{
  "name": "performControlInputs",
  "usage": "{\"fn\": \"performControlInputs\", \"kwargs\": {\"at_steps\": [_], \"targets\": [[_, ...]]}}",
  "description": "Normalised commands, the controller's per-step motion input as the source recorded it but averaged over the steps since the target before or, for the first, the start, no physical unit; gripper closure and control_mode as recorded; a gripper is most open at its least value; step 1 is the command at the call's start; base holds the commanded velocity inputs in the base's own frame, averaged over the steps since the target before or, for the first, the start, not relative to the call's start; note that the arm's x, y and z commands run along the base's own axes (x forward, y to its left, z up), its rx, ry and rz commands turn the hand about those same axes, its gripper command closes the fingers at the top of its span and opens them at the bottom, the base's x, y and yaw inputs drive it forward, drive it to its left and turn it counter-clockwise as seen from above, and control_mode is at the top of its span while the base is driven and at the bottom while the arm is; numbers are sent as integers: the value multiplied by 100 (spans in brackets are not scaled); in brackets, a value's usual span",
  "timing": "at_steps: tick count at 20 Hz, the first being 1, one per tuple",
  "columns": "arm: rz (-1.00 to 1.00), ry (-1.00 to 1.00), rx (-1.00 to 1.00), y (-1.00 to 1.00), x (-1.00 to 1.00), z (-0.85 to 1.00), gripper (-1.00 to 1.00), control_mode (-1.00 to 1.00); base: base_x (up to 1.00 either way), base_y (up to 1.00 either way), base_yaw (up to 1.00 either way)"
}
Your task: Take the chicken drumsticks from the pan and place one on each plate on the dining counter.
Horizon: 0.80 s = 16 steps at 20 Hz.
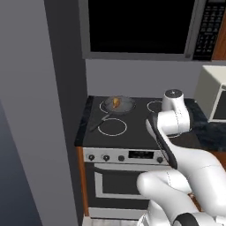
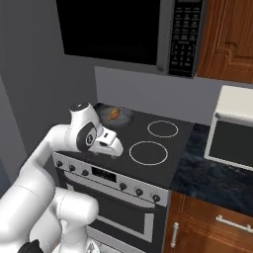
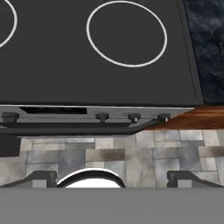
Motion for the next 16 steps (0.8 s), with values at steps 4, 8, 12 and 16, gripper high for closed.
{"fn": "performControlInputs", "kwargs": {"at_steps": [4, 8, 12, 16], "targets": [[0, 0, 0, 0, 0, 0, -100, 100, 57, 47, -14], [0, 0, 0, 0, 0, 0, -100, 100, 56, 22, -10], [0, 0, 0, 0, 0, 0, -100, 100, 54, 0, 0], [0, 0, 0, 0, 0, 0, -100, 100, 40, 1, 0]]}}
